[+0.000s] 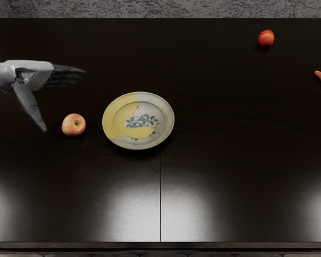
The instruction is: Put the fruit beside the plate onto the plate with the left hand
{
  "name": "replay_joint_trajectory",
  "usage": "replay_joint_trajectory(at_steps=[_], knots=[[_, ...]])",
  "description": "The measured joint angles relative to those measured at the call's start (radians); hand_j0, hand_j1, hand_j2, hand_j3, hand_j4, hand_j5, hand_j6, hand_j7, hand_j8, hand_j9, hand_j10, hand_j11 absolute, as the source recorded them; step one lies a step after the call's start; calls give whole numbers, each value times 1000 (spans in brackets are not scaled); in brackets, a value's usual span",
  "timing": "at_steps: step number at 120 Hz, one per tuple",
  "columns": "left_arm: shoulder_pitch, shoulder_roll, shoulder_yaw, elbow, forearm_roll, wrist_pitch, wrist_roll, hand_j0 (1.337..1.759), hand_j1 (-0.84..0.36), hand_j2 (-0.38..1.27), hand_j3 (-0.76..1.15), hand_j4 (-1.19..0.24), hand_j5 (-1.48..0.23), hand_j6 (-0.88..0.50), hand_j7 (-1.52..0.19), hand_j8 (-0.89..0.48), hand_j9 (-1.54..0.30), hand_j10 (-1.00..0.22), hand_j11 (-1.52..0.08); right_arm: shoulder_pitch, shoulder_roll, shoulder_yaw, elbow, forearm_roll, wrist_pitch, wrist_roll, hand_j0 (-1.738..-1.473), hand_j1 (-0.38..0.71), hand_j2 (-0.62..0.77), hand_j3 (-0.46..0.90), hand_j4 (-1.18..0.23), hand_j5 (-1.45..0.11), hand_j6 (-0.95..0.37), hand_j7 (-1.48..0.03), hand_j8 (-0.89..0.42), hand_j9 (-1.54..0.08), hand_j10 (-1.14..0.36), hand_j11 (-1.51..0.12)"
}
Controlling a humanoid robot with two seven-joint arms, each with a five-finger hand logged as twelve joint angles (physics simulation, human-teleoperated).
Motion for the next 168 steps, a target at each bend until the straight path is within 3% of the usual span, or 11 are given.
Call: replay_joint_trajectory(at_steps=[10, 16, 25, 30, 38, 47, 66, 99, 146, 168], knots=[[-7, 5, -2, -25, 15, 0, 18, 1658, 326, 5, 0, -24, -27, -25, -27, -25, -27, -24, -26, 1, 0, 0, 0, 0, 0, 0, -1658, -349, 0, 0, 0, 0, 0, 0, 0, 0, 0, 0], [-11, 7, -12, -39, 20, 0, 95, 1658, 326, 5, 0, -24, -27, -25, -27, -25, -27, -24, -26, 1, 0, 0, 0, 0, 0, 0, -1658, -349, 0, 0, 0, 0, 0, 0, 0, 0, 0, 0], [-51, 3, -27, -51, 24, 0, 266, 1658, 326, 5, 0, -25, -27, -26, -27, -25, -27, -24, -26, 2, 0, 0, 1, 0, 0, 0, -1658, -349, 0, 0, 0, 0, 0, 0, 0, 0, 0, 0], [-61, -24, -32, -62, 35, 0, 335, 1658, 326, 5, 0, -25, -27, -26, -27, -26, -27, -24, -26, 5, 0, 0, 1, 0, 0, 0, -1658, -349, 0, 0, 0, 0, 0, 0, 0, 0, 0, 0], [-84, -49, -37, -94, 97, 0, 401, 1658, 326, 5, 0, -25, -27, -26, -27, -26, -27, -24, -26, 8, 0, 0, 1, 0, 0, 0, -1658, -349, 0, 0, 0, 0, 0, 0, 0, 0, 0, 0], [-85, -82, -40, -136, 213, 14, 439, 1658, 326, 5, 0, -25, -27, -26, -27, -26, -27, -25, -26, 11, 0, 0, 1, 0, 0, 0, -1658, -349, 0, 0, 0, 0, 0, 0, 0, 0, 0, 0], [-66, -160, -36, -189, 390, 163, 467, 1658, 325, 5, 0, -26, -28, -27, -28, -27, -27, -25, -27, 12, 0, 0, 1, 0, 0, 0, -1658, -349, 0, 0, 0, 0, 0, 0, 0, 0, 0, 0], [85, -274, -22, -235, 613, 362, 474, 1658, 314, 8, 0, -35, -40, -37, -40, -36, -40, -35, -40, 13, 0, 0, 1, 0, 0, 0, -1658, -349, 0, 0, 0, 0, 0, 0, 0, 0, 0, 0], [172, -282, 15, -238, 839, 506, 475, 1658, 160, 35, 0, -165, -208, -166, -207, -166, -207, -164, -207, 17, 0, 0, 1, 0, 0, 0, -1658, -349, 0, 0, 0, 0, 0, 0, 0, 0, 0, 0], [205, -299, 19, -229, 877, 524, 475, 1658, 129, 40, 0, -191, -242, -193, -242, -192, -242, -191, -242, 18, 0, 0, 1, 0, 0, 0, -1658, -349, 0, 0, 0, 0, 0, 0, 0, 0, 0, 0]])
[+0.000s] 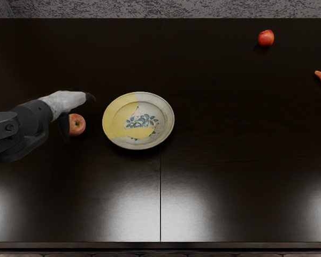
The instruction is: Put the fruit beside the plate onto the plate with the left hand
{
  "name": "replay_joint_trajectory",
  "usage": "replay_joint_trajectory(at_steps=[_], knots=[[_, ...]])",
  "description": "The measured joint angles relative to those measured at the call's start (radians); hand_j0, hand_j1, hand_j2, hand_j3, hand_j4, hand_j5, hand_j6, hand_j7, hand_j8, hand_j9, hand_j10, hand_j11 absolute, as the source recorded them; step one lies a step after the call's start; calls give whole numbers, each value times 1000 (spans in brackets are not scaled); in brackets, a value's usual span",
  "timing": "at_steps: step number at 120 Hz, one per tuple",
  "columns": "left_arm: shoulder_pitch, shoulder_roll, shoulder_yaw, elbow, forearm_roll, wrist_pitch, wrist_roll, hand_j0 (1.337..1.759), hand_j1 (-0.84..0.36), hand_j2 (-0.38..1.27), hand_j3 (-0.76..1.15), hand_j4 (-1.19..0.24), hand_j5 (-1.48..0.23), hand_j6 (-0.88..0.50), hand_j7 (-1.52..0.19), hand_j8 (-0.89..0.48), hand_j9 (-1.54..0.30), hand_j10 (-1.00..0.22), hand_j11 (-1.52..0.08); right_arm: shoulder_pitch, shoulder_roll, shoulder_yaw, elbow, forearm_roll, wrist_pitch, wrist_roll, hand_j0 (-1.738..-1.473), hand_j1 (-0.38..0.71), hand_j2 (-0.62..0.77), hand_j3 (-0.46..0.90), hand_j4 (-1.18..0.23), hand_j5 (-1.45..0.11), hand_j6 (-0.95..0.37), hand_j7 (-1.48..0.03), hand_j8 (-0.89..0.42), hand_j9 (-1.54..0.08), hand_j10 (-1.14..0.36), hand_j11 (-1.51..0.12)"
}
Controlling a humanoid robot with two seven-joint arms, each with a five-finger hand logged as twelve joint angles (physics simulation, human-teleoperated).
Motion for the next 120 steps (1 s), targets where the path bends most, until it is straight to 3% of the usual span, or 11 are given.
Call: replay_joint_trajectory(at_steps=[120], knots=[[97, -45, 16, 69, 116, 138, 0, 1658, 51, 55, 0, -257, -327, -258, -327, -258, -327, -256, -326, 0, 0, 0, 0, 1, 0, 0, -1658, -349, 0, 0, 0, 0, 0, 0, 0, 0, 0, 0]])
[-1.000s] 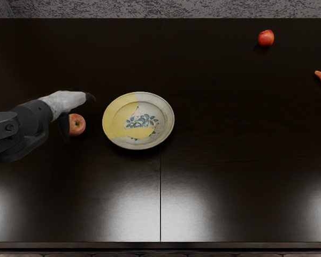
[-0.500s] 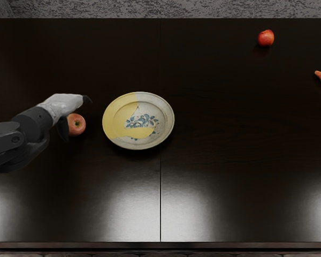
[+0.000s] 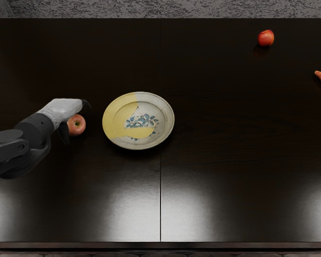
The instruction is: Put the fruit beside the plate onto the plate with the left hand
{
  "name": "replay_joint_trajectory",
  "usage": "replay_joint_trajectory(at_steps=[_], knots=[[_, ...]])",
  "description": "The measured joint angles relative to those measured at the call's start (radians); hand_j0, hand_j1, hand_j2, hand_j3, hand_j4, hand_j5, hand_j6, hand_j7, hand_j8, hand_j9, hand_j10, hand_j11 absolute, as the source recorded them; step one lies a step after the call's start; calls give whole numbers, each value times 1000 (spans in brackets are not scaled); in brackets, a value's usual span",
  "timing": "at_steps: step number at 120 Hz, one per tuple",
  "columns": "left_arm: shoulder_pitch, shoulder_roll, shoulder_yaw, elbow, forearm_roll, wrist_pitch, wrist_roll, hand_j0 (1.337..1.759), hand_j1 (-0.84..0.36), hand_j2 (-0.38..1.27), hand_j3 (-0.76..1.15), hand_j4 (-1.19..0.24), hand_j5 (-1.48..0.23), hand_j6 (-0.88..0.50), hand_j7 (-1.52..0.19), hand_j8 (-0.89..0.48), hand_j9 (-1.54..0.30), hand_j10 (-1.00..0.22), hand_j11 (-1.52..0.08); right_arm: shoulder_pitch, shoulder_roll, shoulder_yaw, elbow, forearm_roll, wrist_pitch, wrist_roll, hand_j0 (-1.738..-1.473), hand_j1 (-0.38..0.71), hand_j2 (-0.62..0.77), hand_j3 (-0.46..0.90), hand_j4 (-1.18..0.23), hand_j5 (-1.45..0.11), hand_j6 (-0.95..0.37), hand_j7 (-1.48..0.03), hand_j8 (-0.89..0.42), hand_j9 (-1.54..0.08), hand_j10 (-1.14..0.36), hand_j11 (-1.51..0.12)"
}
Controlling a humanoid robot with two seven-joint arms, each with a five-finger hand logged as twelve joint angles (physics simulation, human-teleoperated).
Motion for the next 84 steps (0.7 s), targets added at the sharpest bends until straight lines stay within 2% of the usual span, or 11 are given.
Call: replay_joint_trajectory(at_steps=[84], knots=[[15, 9, 0, 2, 17, 0, 0, 1658, -119, 84, 0, -400, -511, -398, -512, -400, -512, -398, -512, -1, 0, 0, 0, 0, 0, 0, -1658, -349, 0, 0, 0, 0, 0, 0, 0, 0, 0, 0]])
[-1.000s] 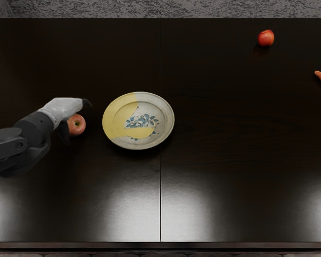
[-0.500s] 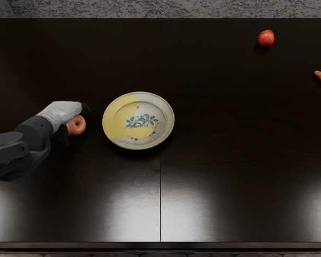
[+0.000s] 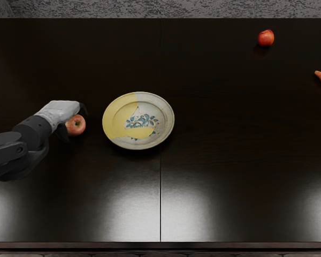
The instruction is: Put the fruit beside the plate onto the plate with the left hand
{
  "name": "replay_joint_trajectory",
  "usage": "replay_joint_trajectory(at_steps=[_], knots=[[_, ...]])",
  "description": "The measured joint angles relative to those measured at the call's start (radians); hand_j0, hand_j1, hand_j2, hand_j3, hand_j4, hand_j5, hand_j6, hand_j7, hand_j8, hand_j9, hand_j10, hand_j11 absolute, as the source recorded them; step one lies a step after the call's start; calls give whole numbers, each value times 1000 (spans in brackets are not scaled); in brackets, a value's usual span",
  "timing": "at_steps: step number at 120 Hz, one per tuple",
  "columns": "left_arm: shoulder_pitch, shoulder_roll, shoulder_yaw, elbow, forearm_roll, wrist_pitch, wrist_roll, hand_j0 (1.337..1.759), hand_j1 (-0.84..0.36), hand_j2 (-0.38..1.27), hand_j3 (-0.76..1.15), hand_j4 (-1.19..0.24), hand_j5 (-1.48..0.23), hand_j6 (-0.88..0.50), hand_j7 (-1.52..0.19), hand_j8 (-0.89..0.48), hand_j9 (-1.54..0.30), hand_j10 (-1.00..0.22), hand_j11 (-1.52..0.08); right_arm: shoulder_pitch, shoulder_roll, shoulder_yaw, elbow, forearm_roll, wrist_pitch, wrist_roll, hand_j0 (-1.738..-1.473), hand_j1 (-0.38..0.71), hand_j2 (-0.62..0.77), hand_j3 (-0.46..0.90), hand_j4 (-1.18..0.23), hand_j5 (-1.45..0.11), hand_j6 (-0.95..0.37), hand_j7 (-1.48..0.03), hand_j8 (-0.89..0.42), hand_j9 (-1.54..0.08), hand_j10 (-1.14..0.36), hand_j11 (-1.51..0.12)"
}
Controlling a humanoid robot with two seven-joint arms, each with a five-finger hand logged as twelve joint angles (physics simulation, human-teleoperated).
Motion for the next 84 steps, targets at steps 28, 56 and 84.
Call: replay_joint_trajectory(at_steps=[28, 56, 84], knots=[[12, -2, -1, 7, 7, 3, 0, 1658, -149, 99, 0, -465, -518, -369, -554, -398, -555, -443, -553, 1, 0, 0, 0, 0, 0, 0, -1658, -349, 0, 0, 0, 0, 0, 0, 0, 0, 0, 0], [14, -5, -1, 18, 5, 1, 0, 1658, -198, 108, 0, -506, -572, -390, -604, -451, -609, -483, -608, 1, 0, 0, -1, 0, 0, 0, -1658, -349, 0, 0, 0, 0, 0, 0, 0, 0, 0, 0], [14, -8, 0, 32, 1, -5, 0, 1651, -311, 269, 0, -435, -711, -295, -723, -378, -724, -522, -724, 1, 0, 0, -1, 0, 0, 0, -1658, -349, 0, 0, 0, 0, 0, 0, 0, 0, 0, 0]])
